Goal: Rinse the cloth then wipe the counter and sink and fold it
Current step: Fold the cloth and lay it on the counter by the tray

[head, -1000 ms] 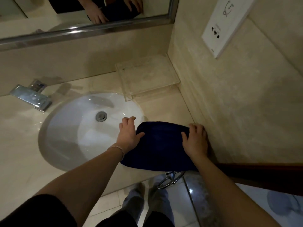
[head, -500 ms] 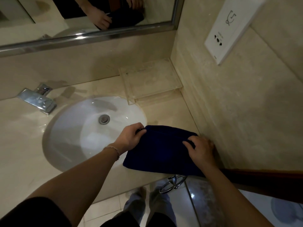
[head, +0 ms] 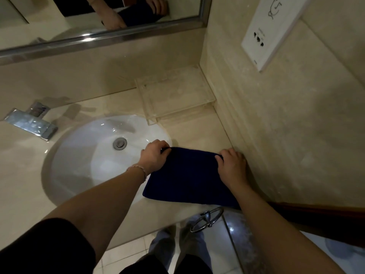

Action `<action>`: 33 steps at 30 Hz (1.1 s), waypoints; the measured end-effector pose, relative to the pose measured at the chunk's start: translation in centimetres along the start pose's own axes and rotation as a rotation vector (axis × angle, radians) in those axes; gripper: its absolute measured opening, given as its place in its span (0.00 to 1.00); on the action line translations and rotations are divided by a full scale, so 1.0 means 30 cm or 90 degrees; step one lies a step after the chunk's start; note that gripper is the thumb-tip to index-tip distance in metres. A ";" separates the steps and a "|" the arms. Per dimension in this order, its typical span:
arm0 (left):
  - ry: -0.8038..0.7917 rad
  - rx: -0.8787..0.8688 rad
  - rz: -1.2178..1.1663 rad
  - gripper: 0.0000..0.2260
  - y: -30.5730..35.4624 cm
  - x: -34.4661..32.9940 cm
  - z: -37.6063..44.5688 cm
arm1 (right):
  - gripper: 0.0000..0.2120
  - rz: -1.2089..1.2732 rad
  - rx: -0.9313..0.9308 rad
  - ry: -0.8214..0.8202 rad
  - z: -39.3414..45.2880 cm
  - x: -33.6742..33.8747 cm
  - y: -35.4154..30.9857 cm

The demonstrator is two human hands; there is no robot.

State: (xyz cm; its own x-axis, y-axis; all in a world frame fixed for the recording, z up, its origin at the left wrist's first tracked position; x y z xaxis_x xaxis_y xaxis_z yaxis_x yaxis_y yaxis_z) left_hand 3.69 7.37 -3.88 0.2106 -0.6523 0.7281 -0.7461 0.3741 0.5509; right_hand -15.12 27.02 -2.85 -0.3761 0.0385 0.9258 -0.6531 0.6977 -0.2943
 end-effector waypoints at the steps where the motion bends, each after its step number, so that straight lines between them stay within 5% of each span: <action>1: -0.019 -0.008 -0.050 0.09 0.005 -0.005 0.001 | 0.13 -0.009 0.000 0.003 0.002 -0.001 -0.003; 5: -0.100 0.002 -0.149 0.16 0.026 -0.005 0.002 | 0.13 0.011 0.010 -0.027 0.018 0.005 -0.016; 9: -0.158 0.031 -0.122 0.21 0.024 -0.020 0.009 | 0.24 0.008 0.006 -0.127 0.033 0.012 -0.017; 13: -0.116 0.033 0.041 0.18 0.039 -0.016 0.021 | 0.15 -0.065 0.034 -0.180 0.045 0.014 -0.022; 19: -0.121 0.069 0.115 0.13 0.051 0.026 0.054 | 0.12 -0.076 0.082 -0.049 0.159 0.063 -0.080; 23: -0.072 0.102 0.042 0.16 0.043 0.015 0.058 | 0.18 0.057 -0.056 0.102 0.156 0.064 -0.161; 27: 0.027 -0.013 0.038 0.26 0.092 0.008 0.066 | 0.27 0.249 -0.312 0.138 -0.030 -0.027 -0.163; 29: -0.003 -0.081 0.046 0.28 0.136 -0.001 0.080 | 0.31 0.330 -0.434 0.117 -0.151 -0.095 -0.156; 33: -0.075 -0.091 0.119 0.32 0.217 -0.041 0.109 | 0.33 0.397 -0.476 0.125 -0.240 -0.165 -0.154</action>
State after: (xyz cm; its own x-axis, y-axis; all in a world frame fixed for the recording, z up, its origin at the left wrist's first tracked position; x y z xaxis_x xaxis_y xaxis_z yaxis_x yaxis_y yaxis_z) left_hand -3.49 8.46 -2.50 -0.0033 -0.6319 0.7750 -0.6670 0.5788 0.4691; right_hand -5.51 28.77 -4.35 -0.3523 0.6223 0.6991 0.2319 0.7817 -0.5790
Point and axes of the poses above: each hand's wrist, its own z-axis towards the middle knuckle, its own x-axis out of the back of the hand, y = z × x, the point moved 1 cm from there along z, towards the middle knuckle, and after that the axes turned 3 degrees about -y, right-handed, at the moved point
